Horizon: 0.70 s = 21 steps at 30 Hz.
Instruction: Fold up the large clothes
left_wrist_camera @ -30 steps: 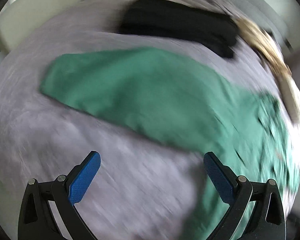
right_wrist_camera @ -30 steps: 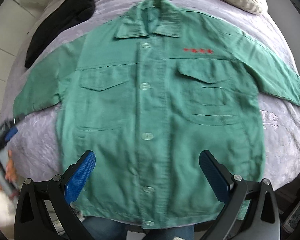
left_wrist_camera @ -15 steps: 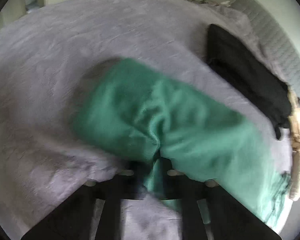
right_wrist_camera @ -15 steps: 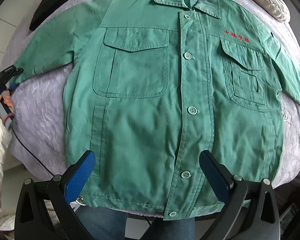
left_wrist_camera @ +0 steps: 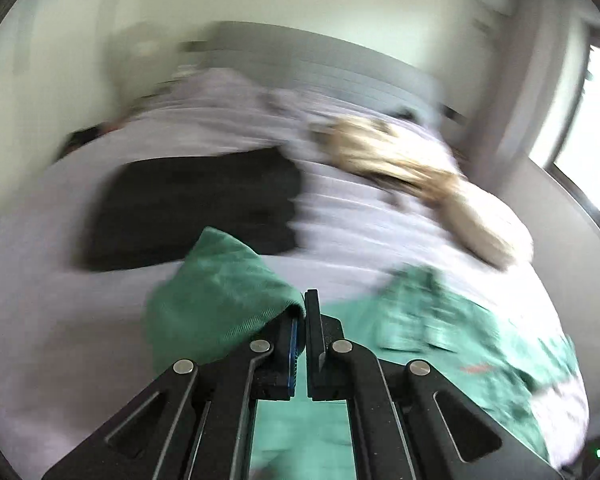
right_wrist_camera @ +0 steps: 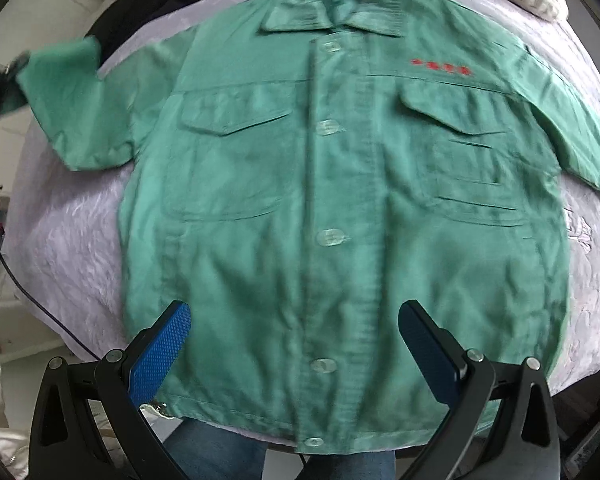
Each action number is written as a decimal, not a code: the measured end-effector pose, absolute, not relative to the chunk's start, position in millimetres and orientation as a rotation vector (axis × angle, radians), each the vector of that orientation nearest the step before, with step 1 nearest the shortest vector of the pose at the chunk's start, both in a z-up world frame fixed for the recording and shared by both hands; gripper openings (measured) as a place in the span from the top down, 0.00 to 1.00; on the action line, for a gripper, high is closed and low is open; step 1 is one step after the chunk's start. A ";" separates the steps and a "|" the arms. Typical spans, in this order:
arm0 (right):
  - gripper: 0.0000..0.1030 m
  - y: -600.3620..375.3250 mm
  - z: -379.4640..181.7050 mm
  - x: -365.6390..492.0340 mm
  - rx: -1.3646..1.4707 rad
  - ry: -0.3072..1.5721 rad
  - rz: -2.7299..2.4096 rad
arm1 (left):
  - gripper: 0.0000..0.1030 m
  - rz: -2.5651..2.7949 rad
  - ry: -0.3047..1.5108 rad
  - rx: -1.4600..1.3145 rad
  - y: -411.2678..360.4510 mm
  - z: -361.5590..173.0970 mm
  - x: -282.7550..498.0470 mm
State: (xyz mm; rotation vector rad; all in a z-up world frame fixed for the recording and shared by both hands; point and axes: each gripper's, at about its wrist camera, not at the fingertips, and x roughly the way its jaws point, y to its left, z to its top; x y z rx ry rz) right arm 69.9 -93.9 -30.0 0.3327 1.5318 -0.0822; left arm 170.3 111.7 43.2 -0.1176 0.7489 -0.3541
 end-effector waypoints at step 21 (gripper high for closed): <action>0.00 -219.2 -46.1 96.7 0.358 1.430 -0.137 | 0.00 -0.261 1.030 0.264 -16.7 -58.6 83.6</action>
